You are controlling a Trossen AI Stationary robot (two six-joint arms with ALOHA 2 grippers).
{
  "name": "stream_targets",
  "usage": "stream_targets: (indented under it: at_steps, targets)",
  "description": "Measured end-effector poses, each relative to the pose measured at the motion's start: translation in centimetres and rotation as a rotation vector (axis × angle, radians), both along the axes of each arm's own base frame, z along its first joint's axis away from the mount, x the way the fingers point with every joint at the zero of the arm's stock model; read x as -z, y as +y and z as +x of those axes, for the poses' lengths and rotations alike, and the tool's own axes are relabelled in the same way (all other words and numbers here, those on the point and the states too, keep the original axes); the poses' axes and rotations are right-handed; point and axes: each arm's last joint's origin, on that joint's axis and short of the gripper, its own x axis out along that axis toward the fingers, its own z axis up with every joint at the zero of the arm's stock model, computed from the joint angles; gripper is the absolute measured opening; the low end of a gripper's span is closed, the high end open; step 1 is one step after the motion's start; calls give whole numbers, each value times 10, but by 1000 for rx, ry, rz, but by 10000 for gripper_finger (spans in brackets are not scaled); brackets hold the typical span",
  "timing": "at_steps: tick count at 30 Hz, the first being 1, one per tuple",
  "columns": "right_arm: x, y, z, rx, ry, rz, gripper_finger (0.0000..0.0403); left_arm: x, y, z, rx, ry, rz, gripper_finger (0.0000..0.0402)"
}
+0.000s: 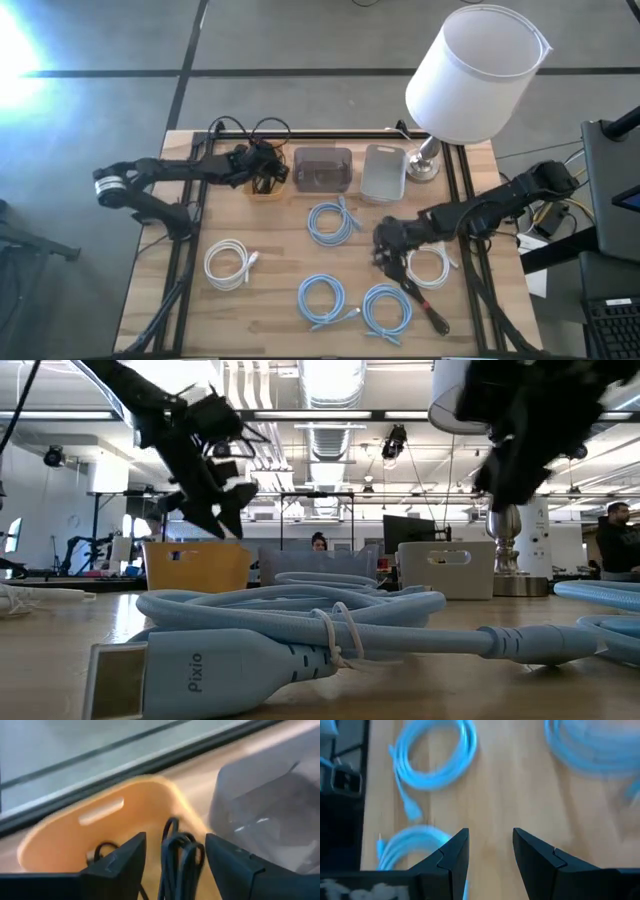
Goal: Pick & Place USB Port
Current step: Put the left black charger cable into the orange bin, then put the black charger cable into the orange bin
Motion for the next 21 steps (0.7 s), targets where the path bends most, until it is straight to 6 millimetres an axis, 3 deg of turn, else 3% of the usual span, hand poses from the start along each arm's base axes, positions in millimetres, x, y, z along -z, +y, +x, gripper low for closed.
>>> stream_targets:
  at_steps: [9,21]
  targets:
    - [15,37,-27,164,265,126,148,-42,-10,-19,6,-28,20,211]
    - [14,84,-63,334,450,273,148,-50,-19,-36,29,-49,7,211]
